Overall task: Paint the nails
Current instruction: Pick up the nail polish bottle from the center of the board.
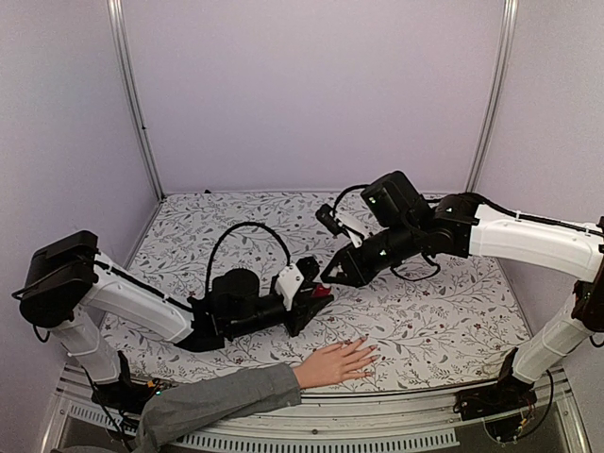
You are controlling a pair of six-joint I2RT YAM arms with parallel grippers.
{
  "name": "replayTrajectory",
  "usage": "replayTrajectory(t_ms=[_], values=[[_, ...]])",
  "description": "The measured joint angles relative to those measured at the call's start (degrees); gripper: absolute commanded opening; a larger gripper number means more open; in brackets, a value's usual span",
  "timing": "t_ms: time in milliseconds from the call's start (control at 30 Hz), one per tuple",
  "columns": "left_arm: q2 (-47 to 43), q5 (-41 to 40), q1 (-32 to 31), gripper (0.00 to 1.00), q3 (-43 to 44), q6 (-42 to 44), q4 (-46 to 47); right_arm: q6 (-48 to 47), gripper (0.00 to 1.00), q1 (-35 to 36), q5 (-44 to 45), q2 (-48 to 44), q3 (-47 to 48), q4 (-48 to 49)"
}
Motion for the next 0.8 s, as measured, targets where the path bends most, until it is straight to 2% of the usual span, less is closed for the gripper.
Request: replayTrajectory(t_ms=[100, 267, 433, 567, 733, 800], values=[[0.0, -0.33, -0.04, 0.19, 0.0, 0.07, 0.09, -0.07, 0.0, 0.0, 0.0, 0.02, 0.13, 0.04], [0.0, -0.48, -0.07, 0.32, 0.0, 0.24, 0.22, -0.17, 0.0, 0.0, 0.0, 0.02, 0.17, 0.02], [0.0, -0.94, -0.15, 0.34, 0.35, 0.26, 0.22, -0.17, 0.0, 0.0, 0.0, 0.13, 0.17, 0.04], [0.0, -1.38, -0.17, 0.28, 0.81, 0.24, 0.26, -0.17, 0.0, 0.0, 0.0, 0.33, 0.2, 0.02], [0.0, -1.53, -0.35, 0.16, 0.85, 0.35, 0.31, -0.17, 0.0, 0.0, 0.02, 0.37, 0.2, 0.15], [0.0, -1.57, -0.37, 0.12, 0.85, 0.2, 0.31, -0.26, 0.06, 0.0, 0.0, 0.37, 0.2, 0.11]])
